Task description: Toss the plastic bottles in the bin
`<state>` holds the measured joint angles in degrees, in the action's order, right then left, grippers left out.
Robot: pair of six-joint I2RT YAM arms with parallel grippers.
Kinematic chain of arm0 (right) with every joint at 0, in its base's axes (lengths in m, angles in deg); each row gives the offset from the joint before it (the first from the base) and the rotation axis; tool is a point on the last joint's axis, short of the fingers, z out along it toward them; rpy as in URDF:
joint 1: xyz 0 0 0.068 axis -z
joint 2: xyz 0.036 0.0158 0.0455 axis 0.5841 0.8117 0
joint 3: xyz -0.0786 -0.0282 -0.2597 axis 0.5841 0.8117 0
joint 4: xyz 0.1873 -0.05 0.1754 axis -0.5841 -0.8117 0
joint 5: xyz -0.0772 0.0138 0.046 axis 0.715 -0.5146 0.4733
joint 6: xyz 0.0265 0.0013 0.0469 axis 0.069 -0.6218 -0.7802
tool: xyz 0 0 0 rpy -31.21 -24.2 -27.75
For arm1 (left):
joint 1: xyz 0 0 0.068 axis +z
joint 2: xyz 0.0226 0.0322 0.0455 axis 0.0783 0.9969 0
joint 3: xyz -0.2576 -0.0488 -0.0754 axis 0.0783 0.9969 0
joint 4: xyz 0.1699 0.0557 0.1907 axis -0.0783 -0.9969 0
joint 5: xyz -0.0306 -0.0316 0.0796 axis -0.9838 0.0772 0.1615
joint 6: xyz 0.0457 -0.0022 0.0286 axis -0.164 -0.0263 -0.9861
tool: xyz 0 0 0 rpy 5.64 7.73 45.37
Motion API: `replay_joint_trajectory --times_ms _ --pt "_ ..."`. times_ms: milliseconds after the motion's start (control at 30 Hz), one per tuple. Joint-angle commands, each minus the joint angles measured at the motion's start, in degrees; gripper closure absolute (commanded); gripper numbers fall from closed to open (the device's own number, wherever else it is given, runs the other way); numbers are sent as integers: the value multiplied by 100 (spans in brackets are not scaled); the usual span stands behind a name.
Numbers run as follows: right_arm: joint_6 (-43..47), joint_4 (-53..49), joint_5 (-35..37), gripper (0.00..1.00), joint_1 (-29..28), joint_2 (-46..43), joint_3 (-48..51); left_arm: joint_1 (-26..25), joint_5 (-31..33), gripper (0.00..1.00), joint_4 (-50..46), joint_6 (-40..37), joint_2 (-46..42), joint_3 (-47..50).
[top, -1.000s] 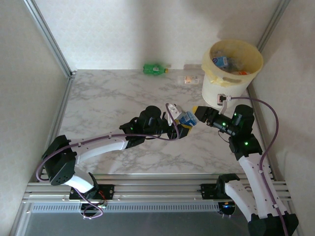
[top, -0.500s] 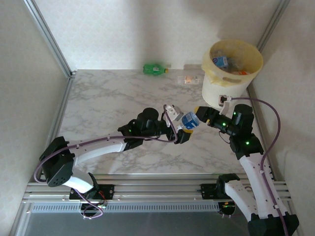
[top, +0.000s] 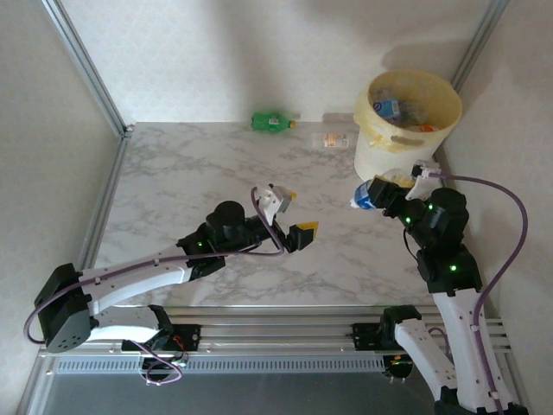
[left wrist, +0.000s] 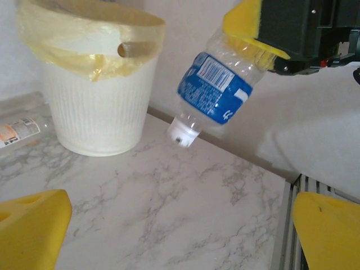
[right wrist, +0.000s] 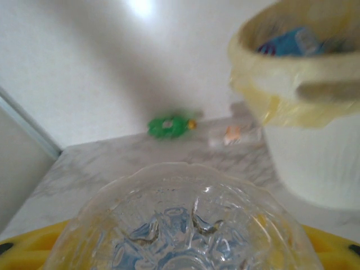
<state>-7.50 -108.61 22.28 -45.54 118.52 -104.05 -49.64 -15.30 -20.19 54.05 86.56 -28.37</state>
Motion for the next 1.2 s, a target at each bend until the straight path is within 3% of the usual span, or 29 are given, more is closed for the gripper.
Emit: replay_joint_trajectory --times_ms 0,267,567,733,833,933,1033,1067,1100,1167 --pt "906 1123 1004 54 -26 -79 -135 50 268 0 198 131 -233 146" --pt "2222 4119 2276 56 -17 535 -172 51 425 0 296 336 -598 572" --pt "2399 5283 2033 56 -18 1255 -710 50 803 0 263 411 -1051 1060" --pt "2459 5211 2165 56 35 1686 -995 78 900 0 162 404 -1209 1189" --pt "2337 4469 2251 57 196 2247 -1595 95 918 0 111 412 -1259 1210" --pt "1914 2628 2466 52 468 3274 -2968 122 1004 0 21 421 -1273 1191" --pt "1424 374 2414 38 689 4578 -4780 145 1058 0 -54 464 -1258 1188" --pt "1352 -243 2338 28 707 4982 -5329 158 1079 0 -62 497 -1252 1193" --pt "1336 -694 2262 20 717 5280 -5749 165 1111 0 -69 529 -1233 1211" --pt "1252 -1196 2368 14 721 5658 -6154 185 1231 0 -121 608 -1189 1223"
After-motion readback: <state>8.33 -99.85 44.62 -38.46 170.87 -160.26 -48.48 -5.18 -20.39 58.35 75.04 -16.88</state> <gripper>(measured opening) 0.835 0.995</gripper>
